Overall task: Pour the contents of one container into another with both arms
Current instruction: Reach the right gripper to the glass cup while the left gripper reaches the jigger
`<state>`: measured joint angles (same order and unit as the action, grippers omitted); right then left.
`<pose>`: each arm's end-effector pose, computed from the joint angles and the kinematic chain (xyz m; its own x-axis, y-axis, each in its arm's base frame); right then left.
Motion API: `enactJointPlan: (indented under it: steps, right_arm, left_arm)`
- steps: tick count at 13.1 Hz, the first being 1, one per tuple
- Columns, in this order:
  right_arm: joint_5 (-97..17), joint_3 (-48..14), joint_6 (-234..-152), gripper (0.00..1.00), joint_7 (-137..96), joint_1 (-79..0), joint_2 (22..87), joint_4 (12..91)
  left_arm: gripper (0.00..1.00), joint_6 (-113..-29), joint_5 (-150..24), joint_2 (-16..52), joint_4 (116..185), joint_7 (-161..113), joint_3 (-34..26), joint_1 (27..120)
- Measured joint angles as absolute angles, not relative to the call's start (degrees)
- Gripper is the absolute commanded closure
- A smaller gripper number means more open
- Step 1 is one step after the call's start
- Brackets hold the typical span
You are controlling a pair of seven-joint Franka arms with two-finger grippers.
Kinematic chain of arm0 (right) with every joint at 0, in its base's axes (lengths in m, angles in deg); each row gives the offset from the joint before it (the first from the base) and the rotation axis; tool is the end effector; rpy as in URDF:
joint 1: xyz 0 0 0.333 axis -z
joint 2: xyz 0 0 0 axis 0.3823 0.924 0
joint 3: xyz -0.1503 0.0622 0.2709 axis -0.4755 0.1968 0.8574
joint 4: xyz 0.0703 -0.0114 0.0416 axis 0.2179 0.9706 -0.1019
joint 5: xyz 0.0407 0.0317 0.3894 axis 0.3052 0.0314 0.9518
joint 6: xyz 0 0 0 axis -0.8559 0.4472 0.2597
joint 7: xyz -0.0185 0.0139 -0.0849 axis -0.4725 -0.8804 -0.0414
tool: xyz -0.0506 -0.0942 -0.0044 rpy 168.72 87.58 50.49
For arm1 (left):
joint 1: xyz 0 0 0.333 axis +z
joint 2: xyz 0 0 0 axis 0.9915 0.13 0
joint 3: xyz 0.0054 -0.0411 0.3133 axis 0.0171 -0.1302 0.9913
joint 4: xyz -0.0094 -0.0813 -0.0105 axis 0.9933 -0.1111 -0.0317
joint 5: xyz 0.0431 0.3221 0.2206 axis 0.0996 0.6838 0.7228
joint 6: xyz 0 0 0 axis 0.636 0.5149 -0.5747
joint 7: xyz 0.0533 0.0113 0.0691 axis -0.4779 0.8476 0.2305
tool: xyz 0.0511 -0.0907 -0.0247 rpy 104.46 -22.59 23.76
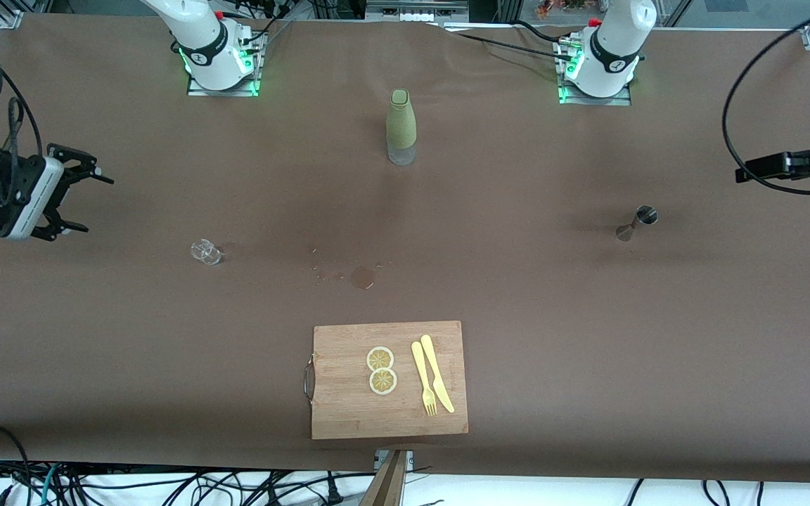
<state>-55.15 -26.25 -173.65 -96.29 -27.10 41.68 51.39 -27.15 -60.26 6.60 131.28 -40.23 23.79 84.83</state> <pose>0.5896 -0.0601 0.4616 0.4330 0.8604 0.2688 0.8896 -0.3597 -0.2816 0.5805 0.0977 0.5423 0.9381 0.0061 -0.3463 0.0557 -0.9895 0.1335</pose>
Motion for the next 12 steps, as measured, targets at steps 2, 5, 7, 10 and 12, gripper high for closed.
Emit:
enactJointPlan:
  steps: [2, 5, 7, 10, 12]
  right_arm:
    - [-49.6, -26.4, -174.0, 0.00, -106.2, -24.7, 45.7, 51.5]
    - [-41.7, -26.4, -174.2, 0.00, -119.6, -21.7, 51.5, 51.4]
    - [-37.5, -26.5, -174.2, 0.00, -127.8, -20.1, 55.5, 51.4]
    - [-29.8, -27.1, -172.9, 0.00, -141.3, -18.6, 61.7, 51.3]
    - [-23.9, -29.5, -166.9, 0.00, -151.4, -18.2, 67.1, 50.5]
  left_arm:
    - [0.00, -26.7, -61.4, 9.8, 132.7, -53.2, 23.8, 88.1]
    - [0.00, -24.5, -66.7, 14.1, 133.6, -76.1, 23.8, 90.0]
    - [0.00, -23.9, -69.3, 16.7, 133.7, -90.3, 24.0, 91.8]
    - [0.00, -23.0, -73.6, 19.1, 134.3, -107.7, 24.8, 96.4]
    - [0.00, -22.0, -78.1, 21.6, 135.7, -119.5, 26.9, 98.3]
